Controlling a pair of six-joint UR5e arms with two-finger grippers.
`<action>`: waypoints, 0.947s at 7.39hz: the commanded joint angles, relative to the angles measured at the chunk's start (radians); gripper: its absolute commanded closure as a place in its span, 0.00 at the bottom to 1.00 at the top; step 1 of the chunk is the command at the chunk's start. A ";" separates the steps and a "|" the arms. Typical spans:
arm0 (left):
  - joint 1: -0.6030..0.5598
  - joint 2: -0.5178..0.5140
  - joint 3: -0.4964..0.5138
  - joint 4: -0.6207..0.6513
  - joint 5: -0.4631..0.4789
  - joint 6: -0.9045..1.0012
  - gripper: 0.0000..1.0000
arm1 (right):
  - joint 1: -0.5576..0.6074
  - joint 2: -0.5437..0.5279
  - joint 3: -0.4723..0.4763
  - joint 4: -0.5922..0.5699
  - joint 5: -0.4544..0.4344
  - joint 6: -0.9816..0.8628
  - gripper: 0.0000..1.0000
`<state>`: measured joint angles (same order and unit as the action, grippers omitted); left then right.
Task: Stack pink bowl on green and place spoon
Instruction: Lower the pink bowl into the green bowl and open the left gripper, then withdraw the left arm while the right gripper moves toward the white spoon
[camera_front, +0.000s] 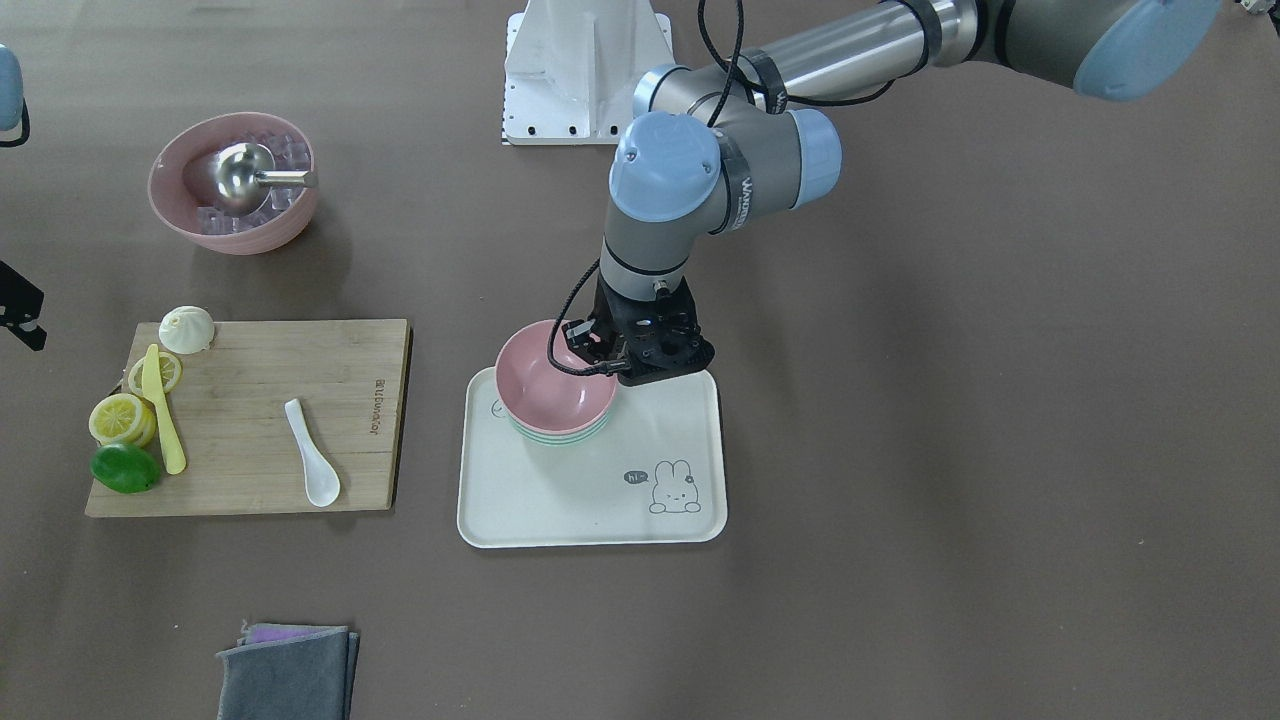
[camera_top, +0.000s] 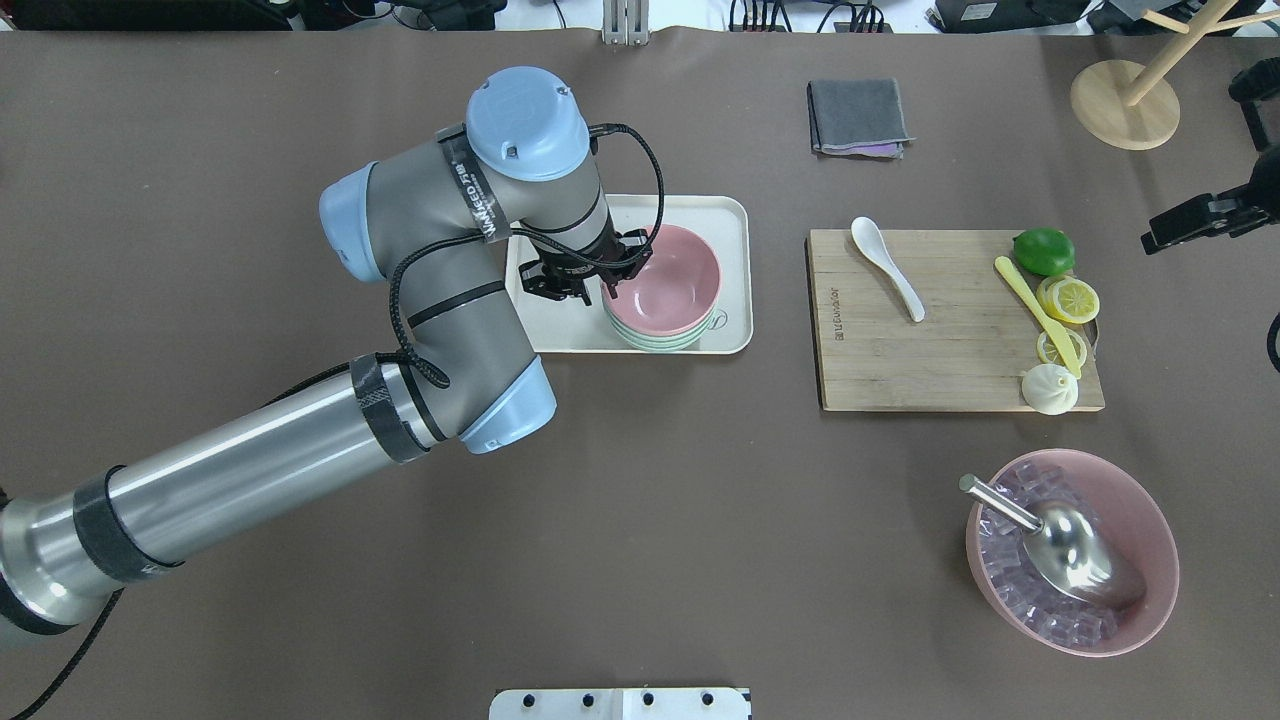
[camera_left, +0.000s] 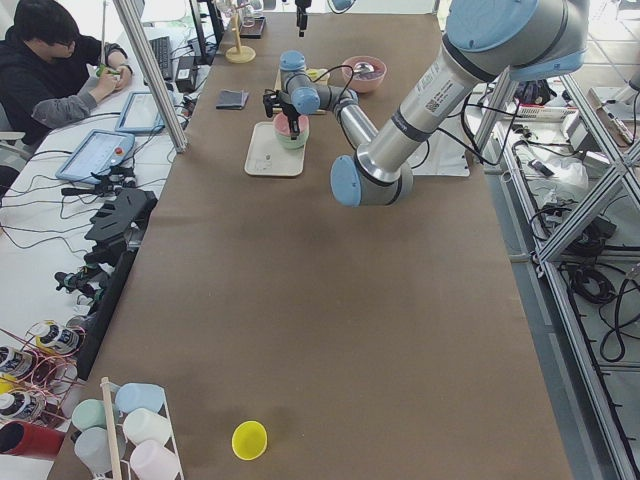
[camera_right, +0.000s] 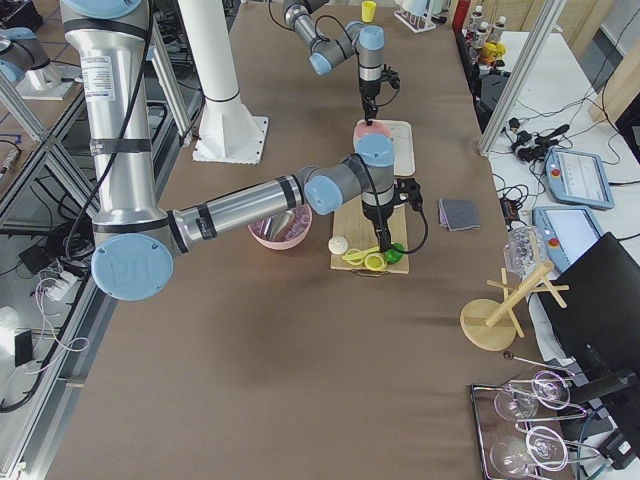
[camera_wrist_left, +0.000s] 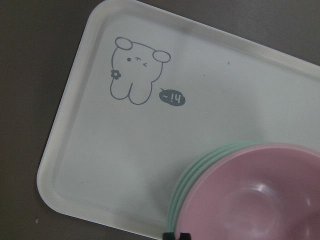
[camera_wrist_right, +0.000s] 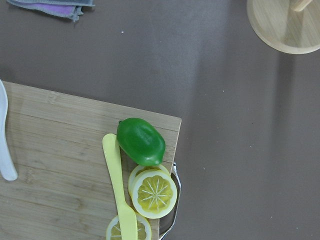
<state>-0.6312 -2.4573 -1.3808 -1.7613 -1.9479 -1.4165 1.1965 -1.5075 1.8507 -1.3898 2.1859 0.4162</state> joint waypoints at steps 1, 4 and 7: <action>-0.002 0.050 -0.055 -0.081 0.061 0.008 0.02 | -0.002 0.001 -0.001 0.000 0.000 0.000 0.00; -0.069 0.153 -0.208 -0.073 -0.101 0.037 0.02 | -0.024 0.012 -0.001 0.000 0.000 0.001 0.00; -0.234 0.369 -0.498 0.226 -0.178 0.430 0.02 | -0.081 0.067 -0.002 0.000 -0.002 0.073 0.00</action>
<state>-0.8011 -2.1563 -1.7715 -1.6765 -2.1093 -1.1579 1.1445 -1.4716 1.8496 -1.3898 2.1856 0.4461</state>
